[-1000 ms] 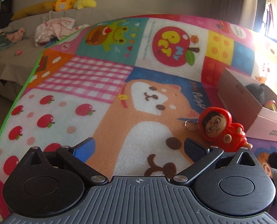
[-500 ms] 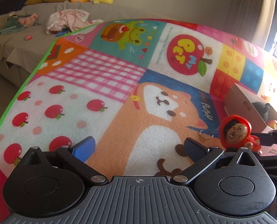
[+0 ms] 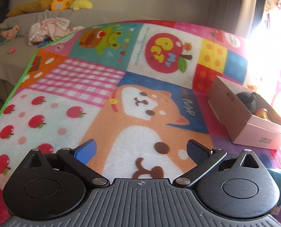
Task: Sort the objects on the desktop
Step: 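Release the blue packet and grasp the red doll with the right tool, then grasp the blue packet with the left tool while the right tool sets the doll down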
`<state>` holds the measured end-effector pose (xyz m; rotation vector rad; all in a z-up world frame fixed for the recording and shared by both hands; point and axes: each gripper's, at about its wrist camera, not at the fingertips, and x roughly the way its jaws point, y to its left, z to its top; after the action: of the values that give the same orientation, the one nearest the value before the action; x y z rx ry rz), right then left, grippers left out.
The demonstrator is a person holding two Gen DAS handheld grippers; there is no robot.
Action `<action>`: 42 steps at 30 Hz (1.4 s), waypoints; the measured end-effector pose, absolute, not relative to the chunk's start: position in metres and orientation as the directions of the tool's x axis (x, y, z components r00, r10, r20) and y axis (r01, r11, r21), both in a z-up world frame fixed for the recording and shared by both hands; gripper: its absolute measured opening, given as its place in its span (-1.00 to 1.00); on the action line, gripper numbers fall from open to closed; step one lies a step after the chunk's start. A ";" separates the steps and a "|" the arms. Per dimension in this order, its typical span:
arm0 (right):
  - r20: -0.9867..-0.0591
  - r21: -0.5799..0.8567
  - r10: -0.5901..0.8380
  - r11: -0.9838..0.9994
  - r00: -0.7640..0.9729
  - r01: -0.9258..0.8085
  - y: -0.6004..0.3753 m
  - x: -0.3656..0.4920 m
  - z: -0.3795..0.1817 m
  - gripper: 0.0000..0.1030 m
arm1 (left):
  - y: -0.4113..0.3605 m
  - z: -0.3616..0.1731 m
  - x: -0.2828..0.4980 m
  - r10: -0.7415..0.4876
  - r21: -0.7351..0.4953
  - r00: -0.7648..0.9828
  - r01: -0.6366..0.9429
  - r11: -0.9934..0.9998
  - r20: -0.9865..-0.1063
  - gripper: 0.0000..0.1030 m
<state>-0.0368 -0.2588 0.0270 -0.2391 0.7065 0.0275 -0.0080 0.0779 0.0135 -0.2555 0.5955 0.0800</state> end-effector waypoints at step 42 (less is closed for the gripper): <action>-0.691 0.076 0.157 0.987 0.706 -0.144 -0.256 -0.024 -0.007 1.00 | -0.024 0.004 0.013 -0.075 0.018 0.742 0.117 0.993 -0.666 1.00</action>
<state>-0.0243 -0.2563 -0.0072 0.0169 0.7695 0.1673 0.0131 -0.0238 0.0035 0.0601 0.7272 -0.1049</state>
